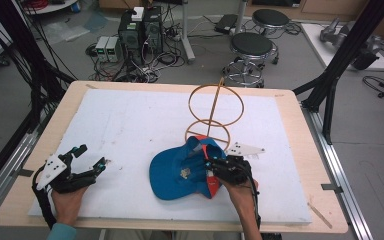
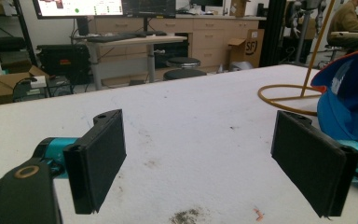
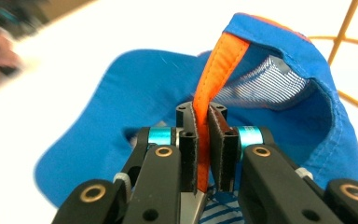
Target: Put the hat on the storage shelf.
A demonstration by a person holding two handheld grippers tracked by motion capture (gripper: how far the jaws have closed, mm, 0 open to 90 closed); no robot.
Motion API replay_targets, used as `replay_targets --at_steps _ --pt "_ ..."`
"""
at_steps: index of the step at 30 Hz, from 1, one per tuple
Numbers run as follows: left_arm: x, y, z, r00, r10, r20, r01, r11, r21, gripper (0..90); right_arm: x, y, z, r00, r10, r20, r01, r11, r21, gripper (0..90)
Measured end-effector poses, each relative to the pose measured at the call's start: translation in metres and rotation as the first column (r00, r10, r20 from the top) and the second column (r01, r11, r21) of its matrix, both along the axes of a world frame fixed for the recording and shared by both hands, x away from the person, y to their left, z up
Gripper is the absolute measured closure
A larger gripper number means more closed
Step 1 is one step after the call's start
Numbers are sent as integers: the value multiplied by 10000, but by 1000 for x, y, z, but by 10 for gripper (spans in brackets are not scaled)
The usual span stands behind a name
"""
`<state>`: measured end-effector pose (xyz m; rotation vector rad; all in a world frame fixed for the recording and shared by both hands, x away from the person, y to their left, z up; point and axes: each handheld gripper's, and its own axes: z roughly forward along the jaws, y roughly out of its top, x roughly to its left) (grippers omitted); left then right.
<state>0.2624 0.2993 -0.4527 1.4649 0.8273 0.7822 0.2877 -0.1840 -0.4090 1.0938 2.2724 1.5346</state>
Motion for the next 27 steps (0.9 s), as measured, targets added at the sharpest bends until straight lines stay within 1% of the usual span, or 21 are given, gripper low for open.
replay_targets --at_steps 2,4,5,6,7,10,12,13,16,18,19,20,24,26,27 --pt "0 0 0 10000 8 -7 -8 10000 6 180 -3 -3 3 9995 61 312 -68 9997 213 839" --pt "0 0 0 10000 3 1 -3 10000 -8 180 -6 -7 6 9982 86 594 -118 9985 539 840" --pt "0 0 0 10000 2 -1 -2 10000 3 180 -8 -9 8 9973 40 732 -86 9980 627 841" --pt "0 -1 0 10000 16 2 -16 10000 -3 180 -8 -9 8 9973 40 732 -86 9980 627 841" --pt "0 -1 0 10000 12 8 -12 10000 1 180 -9 -10 9 9963 -5 856 -55 9976 696 841" --pt "0 -1 0 10000 16 12 -16 10000 4 180 -13 -14 11 9928 -109 1191 0 9958 912 842" --pt "0 -1 0 10000 17 10 -17 10000 1 180 -16 -17 14 9878 -134 1554 -52 9930 1184 842" --pt "0 -1 0 10000 18 10 -18 10000 3 180 -16 -17 14 9878 -134 1554 -52 9930 1184 842" --pt "0 -1 0 10000 23 12 -23 10000 -2 180 -20 -22 17 9854 -177 1693 -65 9900 1409 842" --pt "0 -1 0 10000 9 10 -9 10000 12 180 -22 -26 20 9847 -164 1734 -129 9860 1660 843" --pt "0 -1 0 10000 19 0 -19 10000 -15 180 -24 -30 22 9834 -279 1792 -52 9833 1819 843" --pt "0 -1 0 10000 19 0 -19 10000 -15 180 -24 -30 22 9834 -279 1792 -52 9833 1819 843" --pt "0 -1 0 10000 21 11 -21 10000 4 180 -30 -37 28 9756 -506 2135 42 9772 2125 844" --pt "0 -1 0 10000 16 3 -16 10000 6 180 -32 -38 30 9739 -548 2201 37 9740 2264 845" --pt "0 -1 0 10000 18 8 -18 10000 9 180 -32 -38 30 9739 -548 2201 37 9740 2264 845"
